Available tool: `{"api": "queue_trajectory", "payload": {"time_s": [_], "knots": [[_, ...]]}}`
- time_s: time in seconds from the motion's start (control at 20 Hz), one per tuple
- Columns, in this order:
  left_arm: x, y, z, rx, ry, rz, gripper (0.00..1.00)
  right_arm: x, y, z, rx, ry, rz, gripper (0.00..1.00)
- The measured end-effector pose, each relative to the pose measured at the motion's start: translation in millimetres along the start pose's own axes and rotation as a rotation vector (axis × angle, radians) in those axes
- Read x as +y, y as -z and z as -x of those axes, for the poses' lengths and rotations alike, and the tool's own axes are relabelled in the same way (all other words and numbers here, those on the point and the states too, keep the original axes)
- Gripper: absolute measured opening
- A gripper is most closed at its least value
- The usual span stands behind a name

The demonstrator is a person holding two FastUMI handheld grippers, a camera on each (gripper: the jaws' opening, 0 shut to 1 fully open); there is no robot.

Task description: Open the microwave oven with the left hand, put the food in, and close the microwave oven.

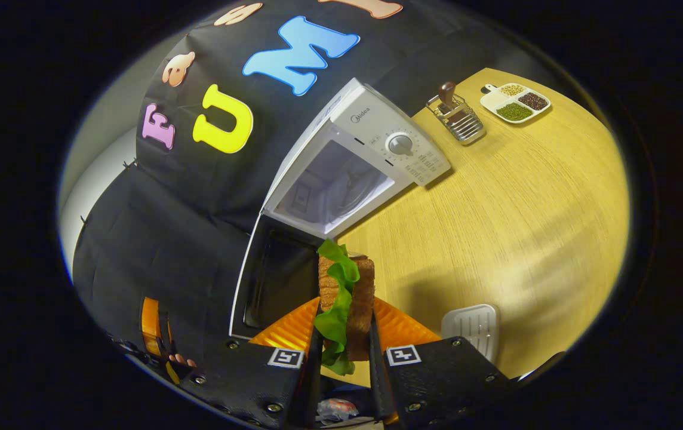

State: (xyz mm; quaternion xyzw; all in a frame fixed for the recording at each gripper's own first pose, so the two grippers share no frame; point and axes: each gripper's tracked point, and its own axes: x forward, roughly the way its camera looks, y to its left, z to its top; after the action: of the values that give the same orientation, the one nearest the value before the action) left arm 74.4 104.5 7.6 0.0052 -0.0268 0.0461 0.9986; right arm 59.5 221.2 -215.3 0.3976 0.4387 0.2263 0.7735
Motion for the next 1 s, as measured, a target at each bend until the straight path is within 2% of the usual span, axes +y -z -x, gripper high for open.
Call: {"api": "queue_trajectory", "payload": {"time_s": [0.2, 0.4, 0.8, 1.0], "knots": [[43, 9, -11, 0.011, -0.037, 0.004, 0.96, 20, -7, -41, -0.042, -0.005, 0.007, 0.35], [85, 14, -23, 0.017, -0.067, -0.016, 0.96, 31, -21, -80, -0.133, 0.009, 0.009, 0.35], [128, 47, -56, 0.087, -0.072, -0.022, 0.95, 39, -58, -161, -0.268, 0.019, -0.011, 0.36], [150, 54, -58, 0.109, -0.086, -0.076, 0.96, 36, -77, -202, -0.325, 0.029, 0.0, 0.35]]}}
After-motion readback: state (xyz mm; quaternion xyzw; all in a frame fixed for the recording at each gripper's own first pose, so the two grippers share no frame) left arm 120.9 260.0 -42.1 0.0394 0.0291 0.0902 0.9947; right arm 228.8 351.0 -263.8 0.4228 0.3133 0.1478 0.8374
